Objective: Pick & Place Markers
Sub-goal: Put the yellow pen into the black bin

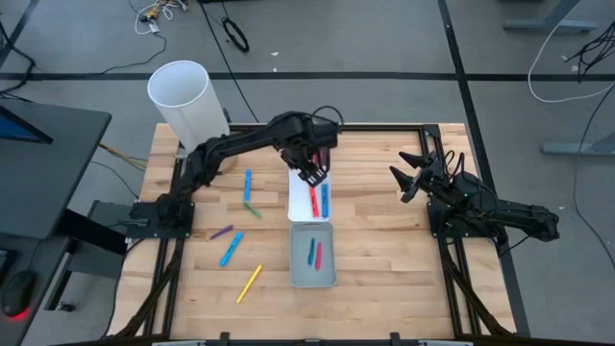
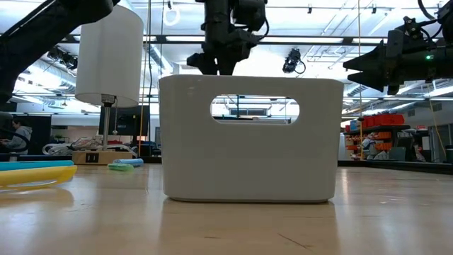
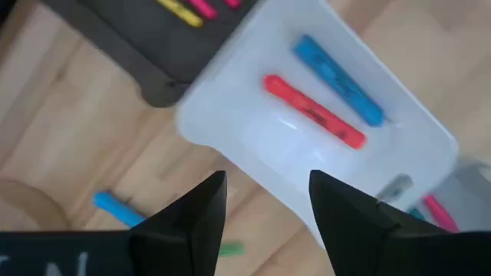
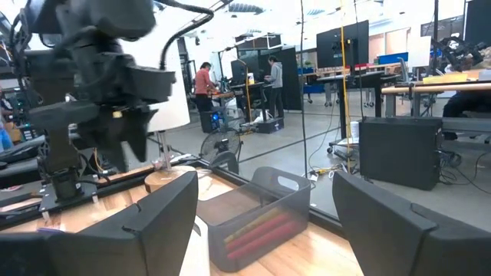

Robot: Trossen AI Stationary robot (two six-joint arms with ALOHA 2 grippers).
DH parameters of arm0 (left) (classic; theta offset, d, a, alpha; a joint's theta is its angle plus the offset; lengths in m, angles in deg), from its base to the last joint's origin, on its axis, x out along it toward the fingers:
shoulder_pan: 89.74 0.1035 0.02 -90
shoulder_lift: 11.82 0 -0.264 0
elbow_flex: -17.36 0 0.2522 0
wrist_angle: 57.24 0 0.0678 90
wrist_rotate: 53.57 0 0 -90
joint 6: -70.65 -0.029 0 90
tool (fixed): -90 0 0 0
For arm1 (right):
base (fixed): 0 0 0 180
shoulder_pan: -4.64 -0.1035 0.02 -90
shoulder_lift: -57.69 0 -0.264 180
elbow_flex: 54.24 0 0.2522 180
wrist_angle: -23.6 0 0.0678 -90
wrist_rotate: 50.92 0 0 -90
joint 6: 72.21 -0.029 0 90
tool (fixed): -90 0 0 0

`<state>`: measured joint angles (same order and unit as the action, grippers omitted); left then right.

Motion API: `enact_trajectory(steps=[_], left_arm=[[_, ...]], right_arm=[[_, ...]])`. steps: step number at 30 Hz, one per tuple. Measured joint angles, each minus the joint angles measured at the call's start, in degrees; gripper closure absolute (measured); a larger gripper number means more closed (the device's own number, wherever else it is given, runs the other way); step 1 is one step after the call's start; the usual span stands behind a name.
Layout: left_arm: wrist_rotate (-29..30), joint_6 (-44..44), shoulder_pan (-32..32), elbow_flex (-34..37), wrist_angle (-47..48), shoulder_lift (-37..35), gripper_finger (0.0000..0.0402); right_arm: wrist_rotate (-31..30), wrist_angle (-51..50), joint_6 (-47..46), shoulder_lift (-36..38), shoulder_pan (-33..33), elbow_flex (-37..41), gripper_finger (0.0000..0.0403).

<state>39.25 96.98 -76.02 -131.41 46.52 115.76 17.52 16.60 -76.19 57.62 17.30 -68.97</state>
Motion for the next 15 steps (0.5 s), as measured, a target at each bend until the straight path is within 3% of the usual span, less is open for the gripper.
enact_trajectory(steps=[15], left_arm=[[0.7, -1.48, -8.68, 0.01, 0.02, -1.26, 0.0209]], right_arm=[[0.0, 0.0, 0.0, -0.01, 0.0, 0.0, 0.0101]])
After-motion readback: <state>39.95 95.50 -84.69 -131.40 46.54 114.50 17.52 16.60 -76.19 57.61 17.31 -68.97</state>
